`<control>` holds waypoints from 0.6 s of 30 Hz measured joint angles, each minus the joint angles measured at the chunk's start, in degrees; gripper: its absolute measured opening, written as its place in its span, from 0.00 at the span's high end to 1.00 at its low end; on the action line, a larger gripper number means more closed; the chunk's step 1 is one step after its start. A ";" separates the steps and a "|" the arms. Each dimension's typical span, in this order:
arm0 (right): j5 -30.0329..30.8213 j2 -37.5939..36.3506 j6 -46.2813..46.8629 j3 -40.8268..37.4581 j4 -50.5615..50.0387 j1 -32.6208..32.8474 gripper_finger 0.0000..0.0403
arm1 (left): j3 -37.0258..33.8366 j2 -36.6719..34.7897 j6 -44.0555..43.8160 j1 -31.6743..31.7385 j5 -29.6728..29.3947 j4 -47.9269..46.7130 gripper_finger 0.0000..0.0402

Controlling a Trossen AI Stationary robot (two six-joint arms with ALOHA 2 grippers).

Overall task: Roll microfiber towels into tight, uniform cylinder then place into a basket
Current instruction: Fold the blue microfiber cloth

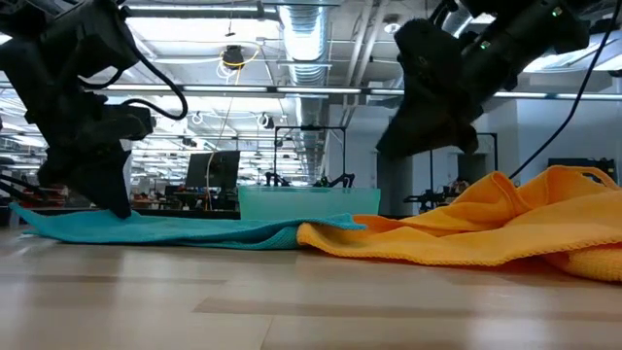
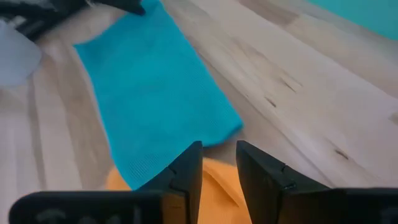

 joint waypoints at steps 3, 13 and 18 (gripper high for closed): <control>-0.02 -0.02 -0.25 0.00 0.14 0.00 0.70 | 0.00 -0.09 1.19 0.00 -0.60 0.07 0.99; -0.02 0.00 -3.26 0.00 -0.50 0.02 0.70 | 0.00 -5.54 4.28 -0.01 -1.57 1.70 0.99; -0.02 -0.02 -3.29 0.00 -0.99 0.02 0.70 | 0.00 -10.97 4.96 -0.01 -2.47 1.06 1.00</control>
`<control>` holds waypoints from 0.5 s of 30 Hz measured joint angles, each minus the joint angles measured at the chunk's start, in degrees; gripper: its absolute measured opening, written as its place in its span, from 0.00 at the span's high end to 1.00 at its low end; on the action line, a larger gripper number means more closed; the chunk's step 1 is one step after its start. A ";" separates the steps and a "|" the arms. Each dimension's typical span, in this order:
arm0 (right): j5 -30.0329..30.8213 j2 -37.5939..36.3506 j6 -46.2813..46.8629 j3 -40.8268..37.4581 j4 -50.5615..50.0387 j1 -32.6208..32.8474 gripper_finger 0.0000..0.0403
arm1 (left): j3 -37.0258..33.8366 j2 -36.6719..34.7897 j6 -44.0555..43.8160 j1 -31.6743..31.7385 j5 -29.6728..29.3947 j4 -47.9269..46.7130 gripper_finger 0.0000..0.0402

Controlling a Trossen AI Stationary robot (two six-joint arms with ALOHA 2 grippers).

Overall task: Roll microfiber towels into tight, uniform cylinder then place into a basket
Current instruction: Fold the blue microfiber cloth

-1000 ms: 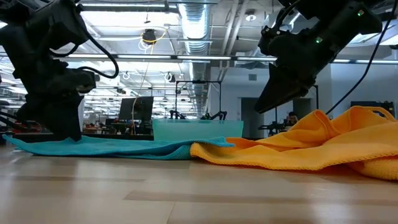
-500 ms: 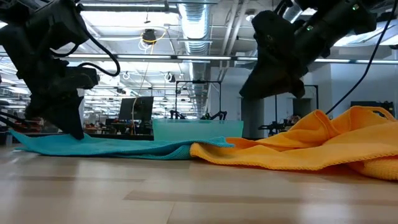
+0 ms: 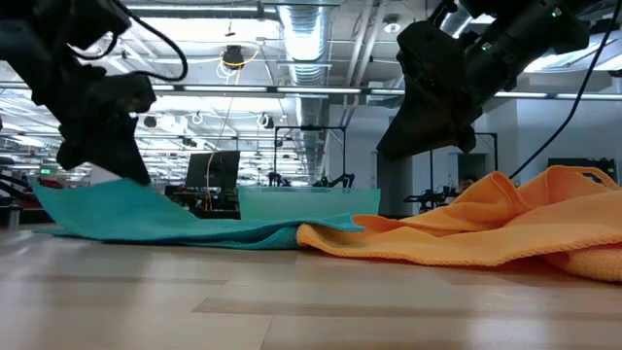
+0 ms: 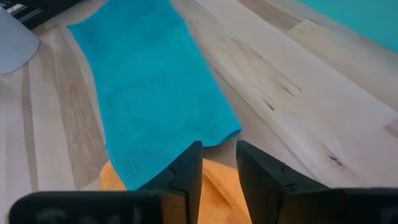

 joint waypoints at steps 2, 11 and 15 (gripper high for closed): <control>0.00 0.01 0.00 0.00 -0.34 0.00 0.70 | 0.00 -2.29 -0.42 -0.01 -0.54 -2.13 1.00; -0.06 0.01 2.61 0.00 -0.62 -0.19 0.70 | 0.00 -7.54 -13.63 0.01 -4.81 -16.37 1.00; -0.87 0.02 3.48 0.00 -0.53 -0.28 0.67 | 0.00 -7.47 -14.33 -0.01 -6.94 -16.38 1.00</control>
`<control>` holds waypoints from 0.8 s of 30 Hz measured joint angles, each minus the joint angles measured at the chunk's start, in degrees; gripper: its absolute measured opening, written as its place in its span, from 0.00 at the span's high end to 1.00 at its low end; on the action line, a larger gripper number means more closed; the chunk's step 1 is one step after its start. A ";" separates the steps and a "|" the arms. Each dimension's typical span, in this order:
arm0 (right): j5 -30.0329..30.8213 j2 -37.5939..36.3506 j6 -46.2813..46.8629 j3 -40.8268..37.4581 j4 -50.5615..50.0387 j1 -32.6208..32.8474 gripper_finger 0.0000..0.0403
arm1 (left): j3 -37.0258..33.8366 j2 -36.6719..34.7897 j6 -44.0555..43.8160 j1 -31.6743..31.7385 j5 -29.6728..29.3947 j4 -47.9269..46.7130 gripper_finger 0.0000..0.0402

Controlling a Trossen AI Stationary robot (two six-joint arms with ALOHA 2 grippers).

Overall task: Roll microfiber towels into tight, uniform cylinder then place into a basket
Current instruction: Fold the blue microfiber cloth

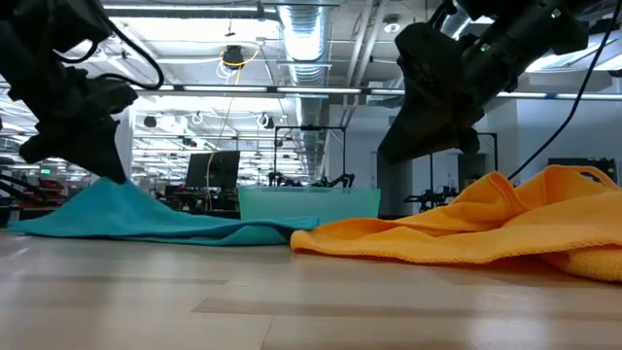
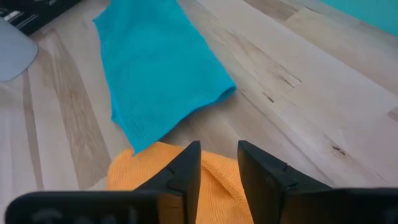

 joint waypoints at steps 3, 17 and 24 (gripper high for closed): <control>0.00 -0.02 0.00 0.00 0.26 0.02 0.62 | 0.02 -0.03 -0.80 0.02 -2.18 0.04 1.00; -1.21 5.56 -3.03 0.00 11.74 -3.30 0.47 | 0.02 -0.01 -0.73 0.02 -3.55 -0.23 1.00; -6.23 9.40 -7.39 0.24 18.98 -4.07 0.49 | 0.02 -0.01 -0.73 -0.01 -6.04 -0.20 1.00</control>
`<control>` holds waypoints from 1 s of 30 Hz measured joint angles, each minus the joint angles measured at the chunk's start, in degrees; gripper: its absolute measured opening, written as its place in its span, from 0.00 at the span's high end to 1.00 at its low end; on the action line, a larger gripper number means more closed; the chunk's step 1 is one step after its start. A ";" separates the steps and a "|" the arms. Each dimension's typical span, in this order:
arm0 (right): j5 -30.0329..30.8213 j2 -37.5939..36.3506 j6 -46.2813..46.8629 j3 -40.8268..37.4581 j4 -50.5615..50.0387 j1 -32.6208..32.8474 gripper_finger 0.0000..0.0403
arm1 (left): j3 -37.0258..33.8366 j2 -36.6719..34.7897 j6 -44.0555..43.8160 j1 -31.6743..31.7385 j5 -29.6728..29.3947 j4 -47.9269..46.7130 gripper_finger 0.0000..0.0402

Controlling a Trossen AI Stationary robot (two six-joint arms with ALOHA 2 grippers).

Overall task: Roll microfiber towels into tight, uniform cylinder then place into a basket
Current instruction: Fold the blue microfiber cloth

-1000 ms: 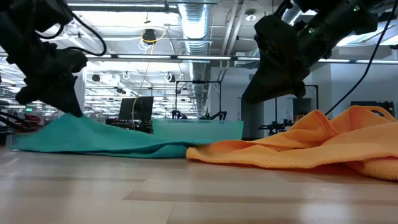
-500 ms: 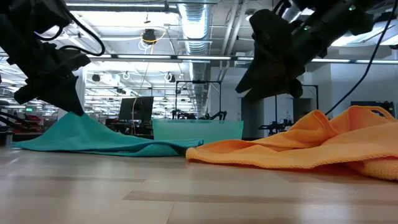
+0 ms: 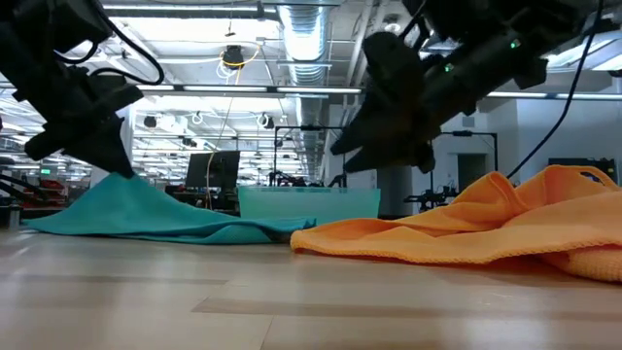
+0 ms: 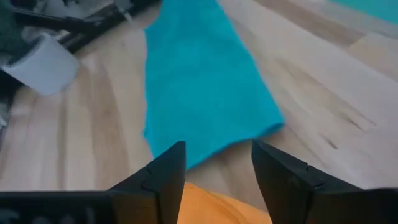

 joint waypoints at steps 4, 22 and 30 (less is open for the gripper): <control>0.02 -0.06 0.07 0.34 0.17 -0.83 0.51 | 0.01 0.00 0.22 0.00 -0.14 -0.02 0.95; -5.22 10.49 13.00 4.49 2.66 -5.28 0.51 | 0.03 0.02 0.02 0.00 -0.12 -0.02 0.89; -6.03 16.41 14.01 8.69 2.65 -5.30 0.52 | 0.03 0.02 0.00 0.00 -0.12 -0.07 0.89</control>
